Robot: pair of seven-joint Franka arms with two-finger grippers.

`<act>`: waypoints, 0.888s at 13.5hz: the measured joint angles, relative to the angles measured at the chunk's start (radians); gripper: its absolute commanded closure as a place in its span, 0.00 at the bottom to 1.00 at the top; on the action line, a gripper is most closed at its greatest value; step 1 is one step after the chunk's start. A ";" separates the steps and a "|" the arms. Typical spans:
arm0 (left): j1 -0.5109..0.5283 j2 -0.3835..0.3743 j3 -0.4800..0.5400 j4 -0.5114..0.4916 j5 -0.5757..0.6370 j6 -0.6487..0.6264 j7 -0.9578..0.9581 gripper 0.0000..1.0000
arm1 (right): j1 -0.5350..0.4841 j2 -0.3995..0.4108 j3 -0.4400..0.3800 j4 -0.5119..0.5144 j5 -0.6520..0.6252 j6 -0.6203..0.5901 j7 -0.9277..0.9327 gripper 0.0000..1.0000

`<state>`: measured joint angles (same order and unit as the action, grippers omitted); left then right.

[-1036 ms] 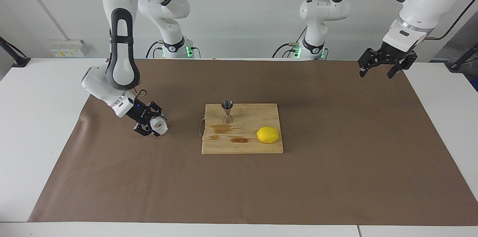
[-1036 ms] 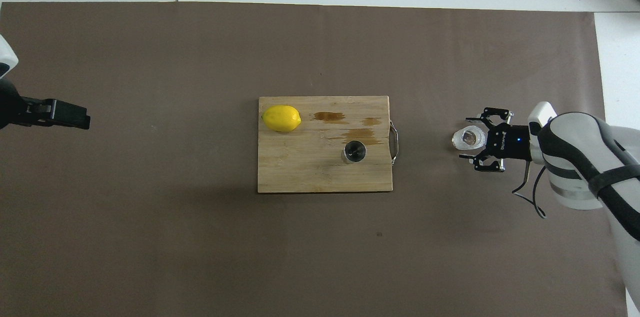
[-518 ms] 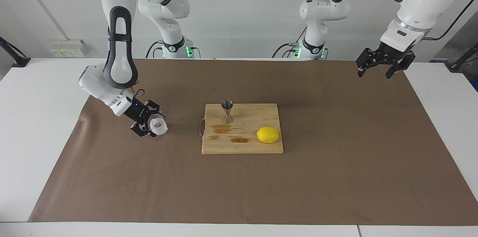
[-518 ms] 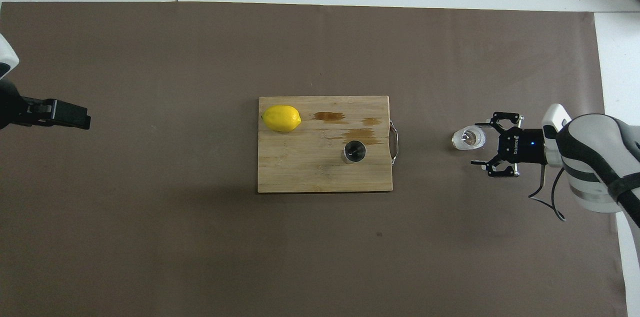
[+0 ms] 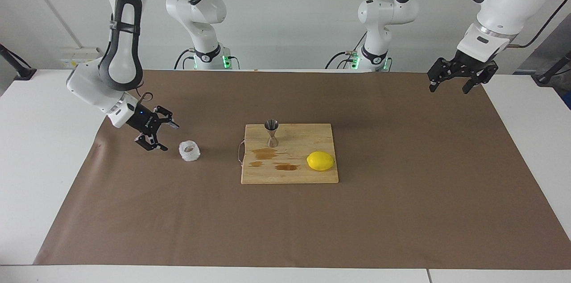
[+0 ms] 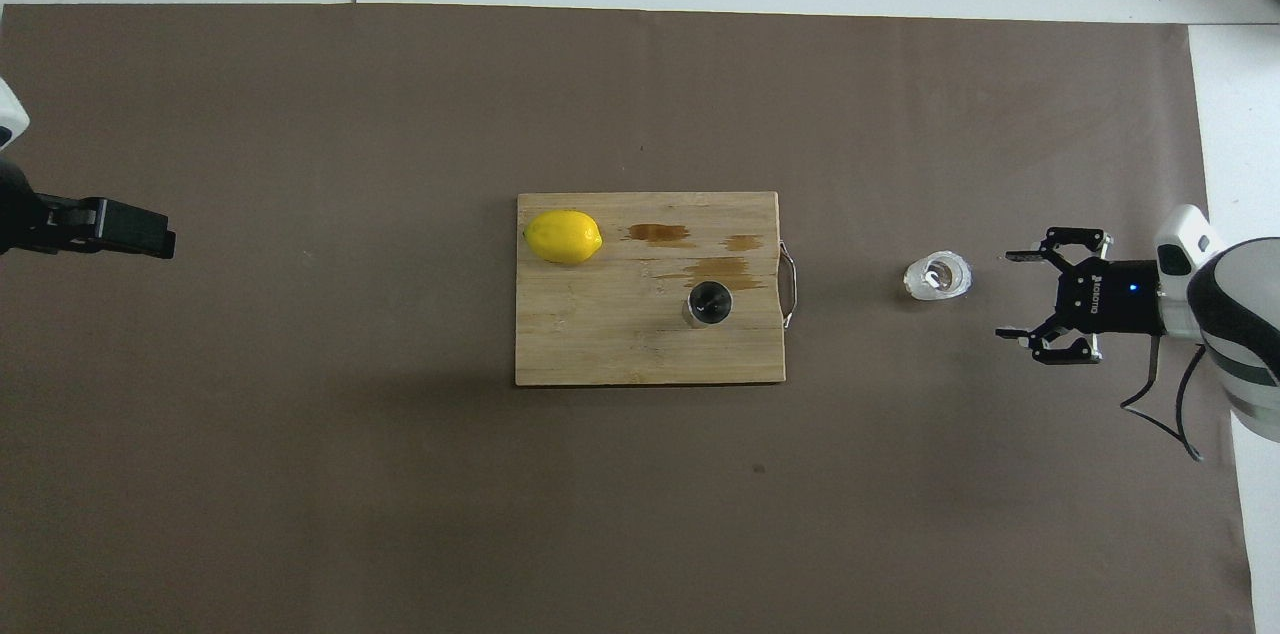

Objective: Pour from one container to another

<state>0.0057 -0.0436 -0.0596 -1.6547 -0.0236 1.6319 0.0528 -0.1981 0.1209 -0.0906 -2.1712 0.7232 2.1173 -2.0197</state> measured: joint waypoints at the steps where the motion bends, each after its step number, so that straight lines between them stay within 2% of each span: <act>1: 0.001 0.000 0.000 0.000 0.000 0.000 0.000 0.00 | 0.000 -0.029 0.000 0.007 -0.036 0.000 0.095 0.00; 5: 0.002 0.000 0.001 -0.001 0.000 0.000 0.000 0.00 | 0.002 -0.071 0.001 0.053 -0.133 -0.018 0.433 0.00; 8: 0.002 0.000 0.001 -0.006 0.000 0.000 0.000 0.00 | 0.027 -0.075 0.008 0.151 -0.301 -0.050 0.789 0.00; 12: 0.002 0.000 0.000 -0.010 0.000 0.000 0.000 0.00 | 0.081 -0.084 0.016 0.250 -0.459 -0.140 1.217 0.00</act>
<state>0.0078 -0.0436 -0.0594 -1.6652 -0.0236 1.6316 0.0528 -0.1170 0.0365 -0.0747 -1.9216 0.2644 1.9770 -0.8030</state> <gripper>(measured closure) 0.000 0.000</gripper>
